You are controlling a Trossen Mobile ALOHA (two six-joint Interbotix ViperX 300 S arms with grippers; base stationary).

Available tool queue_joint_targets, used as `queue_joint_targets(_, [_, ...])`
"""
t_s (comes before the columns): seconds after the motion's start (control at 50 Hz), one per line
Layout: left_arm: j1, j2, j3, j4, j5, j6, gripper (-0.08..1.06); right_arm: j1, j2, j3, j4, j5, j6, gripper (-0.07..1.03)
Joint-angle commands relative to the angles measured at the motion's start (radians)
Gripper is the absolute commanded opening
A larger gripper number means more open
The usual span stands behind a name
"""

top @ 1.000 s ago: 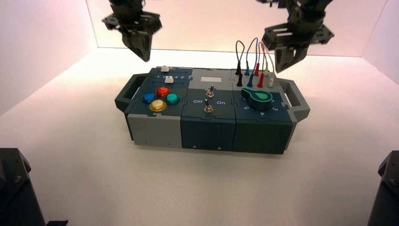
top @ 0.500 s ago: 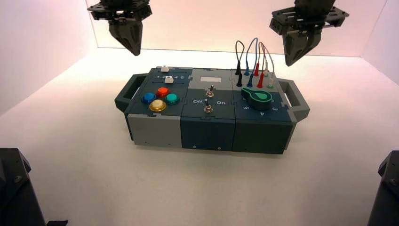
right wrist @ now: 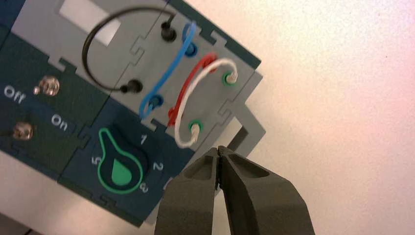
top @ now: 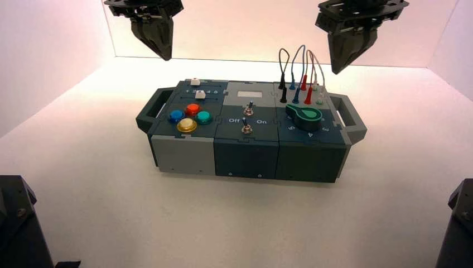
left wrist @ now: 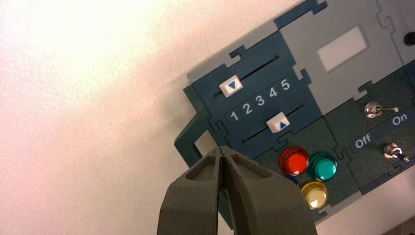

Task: Move the box closer.

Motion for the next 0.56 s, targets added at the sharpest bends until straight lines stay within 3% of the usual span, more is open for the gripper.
queue_joint_targets(0.02, [0.0,-0.035,-0.009,-0.002,-0.012,0.005,-0.03,0.006,-0.041,0.002,0.009,-0.023,-0.006,-0.02])
queue_joint_targets(0.56, [-0.002,-0.04,-0.006,-0.003,-0.011,0.005,-0.03,0.003,-0.091,0.029,0.008,-0.052,-0.003,-0.02])
